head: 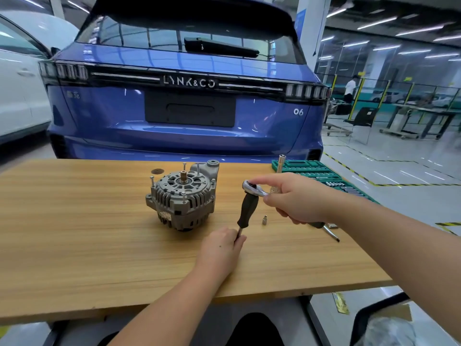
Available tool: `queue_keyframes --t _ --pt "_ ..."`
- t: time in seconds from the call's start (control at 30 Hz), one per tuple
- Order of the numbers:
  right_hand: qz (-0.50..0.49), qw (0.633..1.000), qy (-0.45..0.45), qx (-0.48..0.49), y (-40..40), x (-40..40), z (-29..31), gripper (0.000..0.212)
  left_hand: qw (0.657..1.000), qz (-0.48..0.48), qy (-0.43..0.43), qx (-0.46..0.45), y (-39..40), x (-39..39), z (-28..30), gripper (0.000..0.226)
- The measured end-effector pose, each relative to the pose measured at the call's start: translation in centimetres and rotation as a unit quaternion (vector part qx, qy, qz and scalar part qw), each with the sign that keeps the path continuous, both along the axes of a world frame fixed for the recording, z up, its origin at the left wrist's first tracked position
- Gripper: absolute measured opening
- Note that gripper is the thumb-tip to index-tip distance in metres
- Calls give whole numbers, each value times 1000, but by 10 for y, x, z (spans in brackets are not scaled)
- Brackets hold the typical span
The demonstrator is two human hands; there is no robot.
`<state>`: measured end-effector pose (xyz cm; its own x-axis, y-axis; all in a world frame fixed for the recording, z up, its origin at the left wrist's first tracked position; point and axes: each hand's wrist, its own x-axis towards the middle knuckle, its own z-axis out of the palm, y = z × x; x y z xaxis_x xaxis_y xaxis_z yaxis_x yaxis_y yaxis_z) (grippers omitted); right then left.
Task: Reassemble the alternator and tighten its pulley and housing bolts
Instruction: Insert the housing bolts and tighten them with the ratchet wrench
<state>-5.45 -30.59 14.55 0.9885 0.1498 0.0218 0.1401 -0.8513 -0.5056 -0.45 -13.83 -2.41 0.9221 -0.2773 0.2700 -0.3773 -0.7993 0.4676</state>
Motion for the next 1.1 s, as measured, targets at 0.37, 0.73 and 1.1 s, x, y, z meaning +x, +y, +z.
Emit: queue_keyframes --t 0.37,0.73,1.1 --pt "7 1000 9 -6 -6 -6 4 47 1000 -21 6 6 1 0 -3 37" --pt "11 1000 6 -13 -7 -9 9 48 1000 -19 6 -16 1 1 -3 37" --pt "11 997 12 -75 -7 -6 16 47 999 -29 17 -17 1 1 -1 32"
